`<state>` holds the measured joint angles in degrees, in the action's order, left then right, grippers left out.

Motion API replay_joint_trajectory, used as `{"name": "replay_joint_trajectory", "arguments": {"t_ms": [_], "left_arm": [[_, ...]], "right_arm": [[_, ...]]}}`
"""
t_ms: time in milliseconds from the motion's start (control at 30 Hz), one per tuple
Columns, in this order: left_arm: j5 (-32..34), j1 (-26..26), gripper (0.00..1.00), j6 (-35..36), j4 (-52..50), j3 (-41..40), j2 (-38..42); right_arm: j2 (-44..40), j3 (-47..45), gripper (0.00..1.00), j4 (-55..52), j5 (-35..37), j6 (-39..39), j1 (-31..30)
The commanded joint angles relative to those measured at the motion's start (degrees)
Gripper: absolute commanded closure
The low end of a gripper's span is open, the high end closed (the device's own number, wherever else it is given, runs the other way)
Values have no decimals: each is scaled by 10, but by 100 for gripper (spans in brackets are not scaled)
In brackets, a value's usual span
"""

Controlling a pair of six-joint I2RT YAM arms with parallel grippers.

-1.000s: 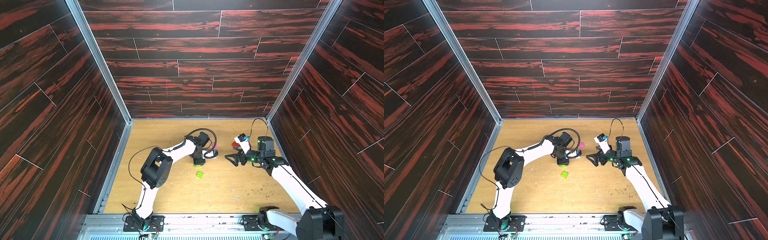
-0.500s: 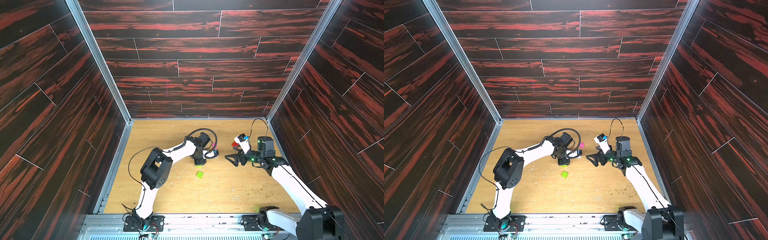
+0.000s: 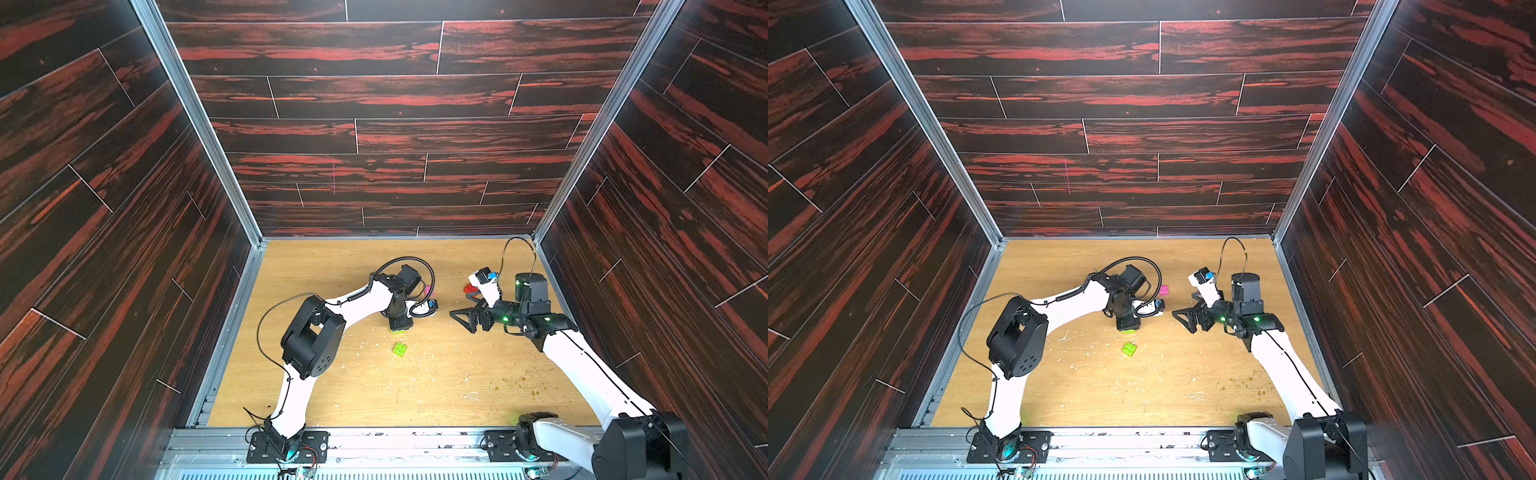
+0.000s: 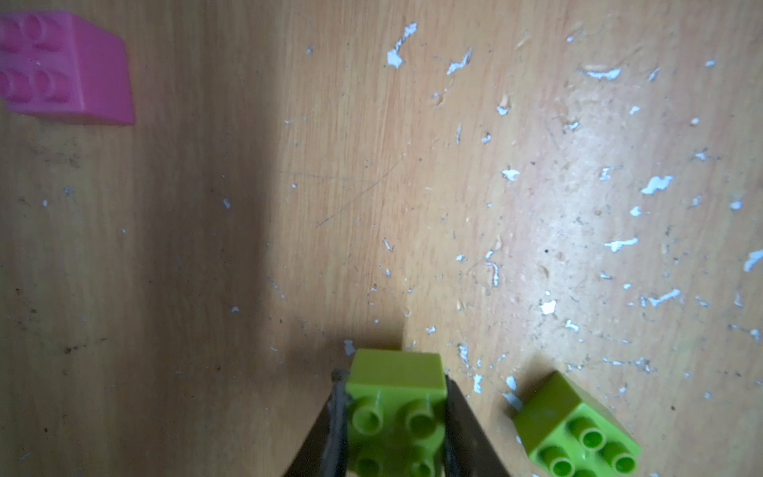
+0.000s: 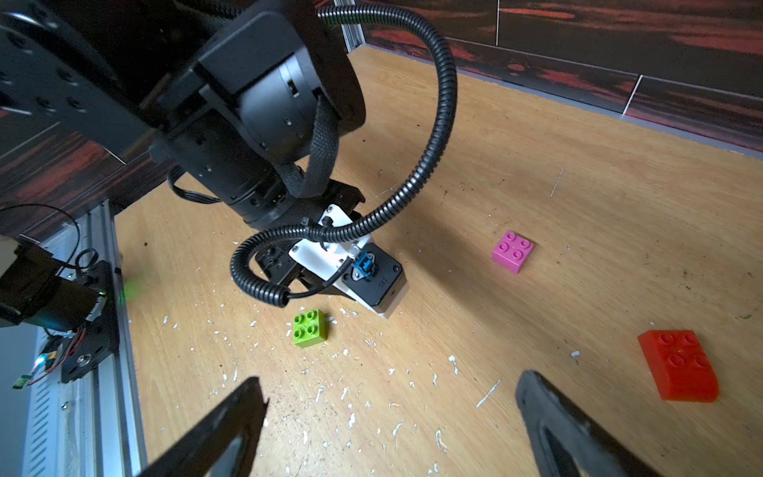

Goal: Assemble the letter s with lego
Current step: Assemble the lego brick with the lego brick.

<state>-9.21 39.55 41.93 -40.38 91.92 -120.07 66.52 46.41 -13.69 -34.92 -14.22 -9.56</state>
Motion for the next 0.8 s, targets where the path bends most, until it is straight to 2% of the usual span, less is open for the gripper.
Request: {"name": "replay_joint_trajectory", "arguments": {"t_ms": [0, 767], "left_arm": [[5, 3, 83, -4, -10, -8, 16], [13, 3, 83, -20, -15, 8, 28]], "right_arm": [[-12, -7, 2, -7, -5, -5, 3], [-6, -3, 2, -6, -5, -5, 2]]}}
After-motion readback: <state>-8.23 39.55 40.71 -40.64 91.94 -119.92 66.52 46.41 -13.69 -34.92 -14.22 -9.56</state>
